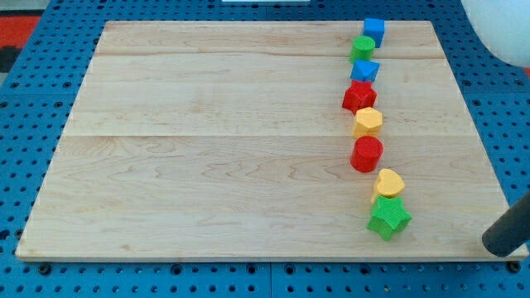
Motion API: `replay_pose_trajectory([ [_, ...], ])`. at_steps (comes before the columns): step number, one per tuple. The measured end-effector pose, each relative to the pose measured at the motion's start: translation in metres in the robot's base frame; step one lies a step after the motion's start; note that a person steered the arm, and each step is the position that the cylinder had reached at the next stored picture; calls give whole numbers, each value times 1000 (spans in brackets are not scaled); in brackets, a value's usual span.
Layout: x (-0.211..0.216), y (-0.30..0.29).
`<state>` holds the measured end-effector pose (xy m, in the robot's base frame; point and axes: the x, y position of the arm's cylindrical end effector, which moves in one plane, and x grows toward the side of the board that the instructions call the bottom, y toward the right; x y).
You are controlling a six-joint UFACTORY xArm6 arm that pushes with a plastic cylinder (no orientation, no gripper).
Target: Separate the yellow heart from vertical line
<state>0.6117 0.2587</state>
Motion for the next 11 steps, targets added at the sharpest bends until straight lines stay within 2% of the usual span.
replay_pose_trajectory([
  [2,-7,12],
  [4,-55,-19],
  [5,-54,-53],
  [6,-66,-63],
  [7,-68,-123],
  [9,-127,-162],
  [10,-121,-183],
  [11,-98,-147],
])
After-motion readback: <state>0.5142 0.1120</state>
